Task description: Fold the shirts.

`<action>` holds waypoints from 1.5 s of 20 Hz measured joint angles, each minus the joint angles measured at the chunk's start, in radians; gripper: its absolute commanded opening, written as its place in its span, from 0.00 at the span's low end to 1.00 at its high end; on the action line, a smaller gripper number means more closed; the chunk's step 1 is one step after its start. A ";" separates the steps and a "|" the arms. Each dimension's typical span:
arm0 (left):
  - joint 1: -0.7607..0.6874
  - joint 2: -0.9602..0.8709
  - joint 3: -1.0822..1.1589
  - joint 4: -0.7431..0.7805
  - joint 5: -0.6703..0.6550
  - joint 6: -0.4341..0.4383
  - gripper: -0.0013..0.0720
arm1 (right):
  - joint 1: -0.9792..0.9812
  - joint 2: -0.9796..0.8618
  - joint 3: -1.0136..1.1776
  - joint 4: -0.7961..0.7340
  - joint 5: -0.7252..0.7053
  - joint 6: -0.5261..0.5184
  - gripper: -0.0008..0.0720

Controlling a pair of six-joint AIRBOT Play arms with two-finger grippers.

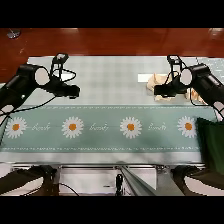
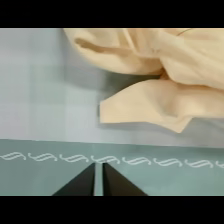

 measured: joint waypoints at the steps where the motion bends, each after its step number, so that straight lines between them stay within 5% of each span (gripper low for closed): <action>1: 0.000 -0.003 0.000 0.001 0.003 0.002 0.98 | 0.000 0.000 0.000 -0.021 -0.013 0.000 0.88; 10: 0.024 -0.010 0.014 0.124 -0.015 0.022 0.98 | -0.218 -0.048 0.124 -0.327 -0.260 0.158 0.88; 16: 0.028 -0.020 -0.008 0.138 -0.011 0.008 0.98 | -0.476 -0.248 0.253 -0.090 -0.292 0.141 0.88; 23: 0.028 -0.031 -0.012 0.137 -0.008 0.005 0.98 | -0.545 -0.445 0.348 0.055 -0.252 0.040 0.87; 24: 0.028 -0.032 -0.012 0.133 -0.009 0.005 0.98 | -0.547 -0.460 0.351 0.059 -0.238 0.029 0.78; 25: 0.028 -0.033 -0.012 0.129 -0.009 0.005 0.98 | -0.549 -0.472 0.354 0.064 -0.223 0.014 0.53; 26: 0.028 -0.035 -0.012 0.122 -0.010 0.005 0.98 | -0.550 -0.480 0.357 0.065 -0.209 0.001 0.14; 27: 0.028 -0.035 -0.012 0.110 -0.011 0.005 0.98 | -0.551 -0.484 0.362 0.074 -0.191 -0.013 0.04; 30: 0.028 -0.034 0.003 0.064 -0.031 0.005 0.98 | -0.551 -0.491 0.425 0.147 -0.077 -0.111 0.04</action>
